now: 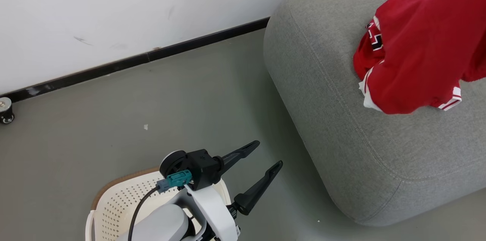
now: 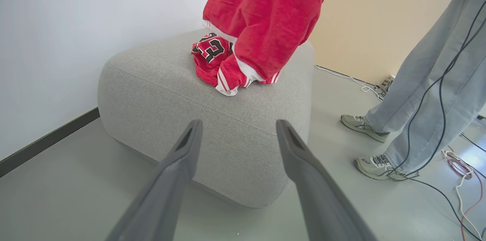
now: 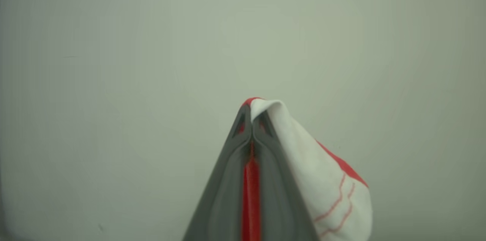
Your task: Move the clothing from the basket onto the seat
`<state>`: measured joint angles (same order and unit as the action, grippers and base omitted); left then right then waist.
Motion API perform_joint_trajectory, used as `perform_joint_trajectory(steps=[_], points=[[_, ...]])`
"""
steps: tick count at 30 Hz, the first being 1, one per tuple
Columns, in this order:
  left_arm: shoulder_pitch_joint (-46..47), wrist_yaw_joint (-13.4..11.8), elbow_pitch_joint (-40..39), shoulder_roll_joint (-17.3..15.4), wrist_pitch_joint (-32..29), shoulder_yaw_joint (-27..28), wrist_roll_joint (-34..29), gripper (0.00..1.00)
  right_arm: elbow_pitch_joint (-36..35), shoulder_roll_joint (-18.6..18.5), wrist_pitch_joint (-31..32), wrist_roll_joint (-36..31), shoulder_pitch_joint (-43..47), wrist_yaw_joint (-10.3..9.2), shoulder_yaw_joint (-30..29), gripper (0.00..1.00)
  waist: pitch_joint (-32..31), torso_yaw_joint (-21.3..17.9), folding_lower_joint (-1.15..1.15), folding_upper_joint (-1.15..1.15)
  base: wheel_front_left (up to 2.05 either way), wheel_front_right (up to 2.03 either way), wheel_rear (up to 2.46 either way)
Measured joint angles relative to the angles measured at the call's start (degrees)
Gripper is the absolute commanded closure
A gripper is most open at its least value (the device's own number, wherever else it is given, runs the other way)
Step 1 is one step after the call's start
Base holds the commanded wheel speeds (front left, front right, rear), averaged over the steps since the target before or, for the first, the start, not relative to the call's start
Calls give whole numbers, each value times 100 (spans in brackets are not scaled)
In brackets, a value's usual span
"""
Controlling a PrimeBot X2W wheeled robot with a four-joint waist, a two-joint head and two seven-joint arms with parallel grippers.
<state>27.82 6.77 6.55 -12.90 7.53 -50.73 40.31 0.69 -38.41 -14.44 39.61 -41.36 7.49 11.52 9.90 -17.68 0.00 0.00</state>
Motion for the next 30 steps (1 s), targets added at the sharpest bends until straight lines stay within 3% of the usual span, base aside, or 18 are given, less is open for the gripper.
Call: perform_joint_trajectory(steps=[8,14,19,30], points=[[118,0,-86,-46,-94,-1,-13,0,642,-183,90,446,-355,0,-260,100,245,5,0,0,0,0,0],[166,-7,-211,-123,-143,-14,-110,0,1263,-613,91,612,-923,0,-490,100,509,29,0,0,0,0,0],[261,-7,-324,-137,-142,-11,-122,0,1538,-738,142,876,-1240,0,-659,100,670,53,0,0,0,0,0],[374,-7,-573,-193,-149,-24,-292,0,2470,-1159,136,641,-1939,0,-1188,100,1154,154,0,0,0,0,0]])
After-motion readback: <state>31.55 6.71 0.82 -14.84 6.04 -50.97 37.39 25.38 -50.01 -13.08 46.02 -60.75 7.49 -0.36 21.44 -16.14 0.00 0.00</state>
